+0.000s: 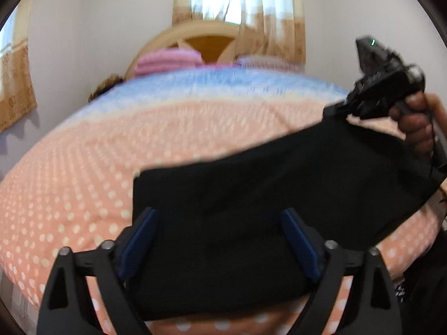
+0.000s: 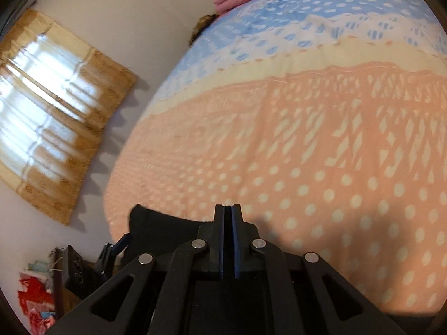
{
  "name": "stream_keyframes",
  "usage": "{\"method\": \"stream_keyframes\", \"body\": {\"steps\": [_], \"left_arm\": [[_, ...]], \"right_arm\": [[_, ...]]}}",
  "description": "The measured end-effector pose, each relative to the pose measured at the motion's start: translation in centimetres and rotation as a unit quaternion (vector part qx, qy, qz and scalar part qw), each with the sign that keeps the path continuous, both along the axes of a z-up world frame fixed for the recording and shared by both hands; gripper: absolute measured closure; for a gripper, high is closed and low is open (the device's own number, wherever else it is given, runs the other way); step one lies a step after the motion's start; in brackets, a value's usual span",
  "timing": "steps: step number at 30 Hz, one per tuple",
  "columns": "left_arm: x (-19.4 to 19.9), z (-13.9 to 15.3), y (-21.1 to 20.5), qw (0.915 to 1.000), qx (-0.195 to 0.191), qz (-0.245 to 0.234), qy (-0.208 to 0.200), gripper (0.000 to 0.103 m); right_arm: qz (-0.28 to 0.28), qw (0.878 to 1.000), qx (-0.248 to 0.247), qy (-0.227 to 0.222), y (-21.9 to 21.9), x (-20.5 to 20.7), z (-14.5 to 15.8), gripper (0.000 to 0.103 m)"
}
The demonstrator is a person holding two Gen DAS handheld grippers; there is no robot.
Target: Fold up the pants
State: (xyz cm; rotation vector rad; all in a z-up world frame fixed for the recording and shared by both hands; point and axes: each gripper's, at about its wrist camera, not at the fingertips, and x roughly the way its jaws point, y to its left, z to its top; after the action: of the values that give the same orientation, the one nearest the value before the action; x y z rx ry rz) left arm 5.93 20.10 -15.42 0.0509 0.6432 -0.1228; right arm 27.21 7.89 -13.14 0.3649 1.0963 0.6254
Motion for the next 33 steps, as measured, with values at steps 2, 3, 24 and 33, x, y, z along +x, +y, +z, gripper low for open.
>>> {"method": "stream_keyframes", "body": {"steps": [2, 3, 24, 33], "left_arm": [[-0.3, -0.3, -0.5, 0.9997, 0.021, 0.002, -0.014, 0.010], [-0.3, -0.2, -0.8, 0.9996, 0.027, 0.004, -0.012, 0.010], [-0.8, 0.2, 0.1, 0.9999, 0.007, -0.011, -0.001, 0.002], [-1.4, 4.8, -5.2, 0.9976, -0.017, -0.050, -0.046, 0.002]], "right_arm": [[-0.005, 1.000, -0.014, 0.011, -0.3, 0.4, -1.3, 0.099], [0.004, 1.000, -0.020, 0.008, -0.2, 0.3, -1.8, 0.098], [0.147, 0.984, -0.067, -0.074, -4.5, -18.4, -1.1, 0.071], [0.040, 0.985, -0.079, -0.146, -14.4, -20.0, 4.2, 0.070]]}}
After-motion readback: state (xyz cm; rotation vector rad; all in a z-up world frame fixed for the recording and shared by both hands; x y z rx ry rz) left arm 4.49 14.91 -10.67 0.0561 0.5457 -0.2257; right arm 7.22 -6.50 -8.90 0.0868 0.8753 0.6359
